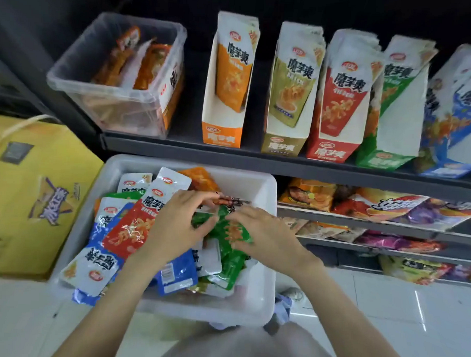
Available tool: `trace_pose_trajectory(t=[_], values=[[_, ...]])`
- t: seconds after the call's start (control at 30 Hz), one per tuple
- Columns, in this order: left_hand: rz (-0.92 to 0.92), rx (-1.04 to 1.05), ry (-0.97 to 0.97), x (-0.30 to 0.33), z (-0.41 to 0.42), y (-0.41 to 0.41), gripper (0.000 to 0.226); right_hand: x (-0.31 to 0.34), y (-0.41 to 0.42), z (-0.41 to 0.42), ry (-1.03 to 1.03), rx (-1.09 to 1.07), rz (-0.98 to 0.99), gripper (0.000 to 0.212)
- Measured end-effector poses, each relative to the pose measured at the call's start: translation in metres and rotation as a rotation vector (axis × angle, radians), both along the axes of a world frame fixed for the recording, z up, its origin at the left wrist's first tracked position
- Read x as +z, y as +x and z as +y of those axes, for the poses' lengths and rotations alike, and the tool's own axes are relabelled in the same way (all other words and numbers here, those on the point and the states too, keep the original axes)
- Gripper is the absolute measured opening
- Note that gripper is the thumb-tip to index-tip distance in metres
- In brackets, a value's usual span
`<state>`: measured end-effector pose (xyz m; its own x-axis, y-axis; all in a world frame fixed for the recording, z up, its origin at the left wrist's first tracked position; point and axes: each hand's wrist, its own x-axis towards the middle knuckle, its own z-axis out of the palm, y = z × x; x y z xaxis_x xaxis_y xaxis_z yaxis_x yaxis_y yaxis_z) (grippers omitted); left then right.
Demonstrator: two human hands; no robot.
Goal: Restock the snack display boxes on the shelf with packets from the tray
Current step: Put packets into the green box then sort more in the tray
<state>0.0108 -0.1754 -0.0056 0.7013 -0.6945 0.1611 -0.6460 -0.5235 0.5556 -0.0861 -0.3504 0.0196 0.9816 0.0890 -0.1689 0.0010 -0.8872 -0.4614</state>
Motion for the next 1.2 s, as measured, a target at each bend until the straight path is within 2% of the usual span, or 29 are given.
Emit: trace_pose_trajectory(t=[0.07, 0.13, 0.2, 0.27, 0.33, 0.4, 0.5, 0.57, 0.63, 0.7, 0.77, 0.87, 0.97, 1.1, 1.2], values=[[-0.096, -0.055, 0.191, -0.013, 0.017, -0.007, 0.056, -0.014, 0.006, 0.011, -0.152, 0.074, 0.156, 0.065], [-0.081, -0.074, 0.299, -0.022, 0.027, -0.014, 0.059, -0.025, 0.009, 0.018, -0.216, 0.033, 0.248, 0.071], [0.012, -0.059, 0.348, -0.029, 0.03, -0.018, 0.056, -0.031, 0.009, 0.024, -0.266, 0.012, 0.277, 0.06], [0.063, -0.019, 0.337, -0.034, 0.028, -0.023, 0.052, -0.031, 0.006, 0.029, -0.286, -0.009, 0.214, 0.038], [0.147, 0.062, 0.237, -0.032, 0.024, -0.027, 0.046, -0.03, 0.006, 0.027, -0.23, -0.118, 0.077, 0.025], [0.335, 0.185, 0.04, -0.021, 0.017, -0.03, 0.038, -0.028, 0.004, 0.02, -0.087, -0.277, -0.172, 0.021], [0.841, 0.357, -0.265, 0.002, 0.003, -0.035, 0.04, -0.014, -0.006, 0.006, 0.057, -0.441, -0.561, 0.014], [1.151, 0.357, -0.421, 0.016, -0.006, -0.039, 0.052, -0.001, -0.015, 0.004, 0.15, -0.409, -0.638, 0.018], [1.259, 0.348, -0.592, 0.024, -0.014, -0.045, 0.057, 0.007, -0.022, 0.009, 0.179, -0.208, -0.641, 0.02], [1.195, 0.398, -0.738, 0.025, -0.019, -0.048, 0.038, 0.006, -0.027, 0.014, 0.196, -0.028, -0.619, 0.019], [1.028, 0.396, -0.777, 0.023, -0.018, -0.046, 0.021, 0.006, -0.031, 0.016, 0.323, -0.031, -0.564, 0.021], [0.876, 0.343, -0.718, 0.025, -0.015, -0.041, 0.027, 0.012, -0.034, 0.008, 0.492, -0.161, -0.557, 0.019], [0.782, 0.275, -0.636, 0.027, -0.014, -0.037, 0.032, 0.017, -0.032, -0.004, 0.478, -0.339, -0.57, 0.019], [0.678, 0.077, -0.453, 0.032, -0.019, -0.034, 0.036, 0.025, -0.029, -0.023, 0.46, -0.517, -0.518, 0.045], [0.584, -0.081, -0.276, 0.039, -0.028, -0.034, 0.04, 0.038, -0.03, -0.035, 0.57, -0.548, -0.411, 0.065]])
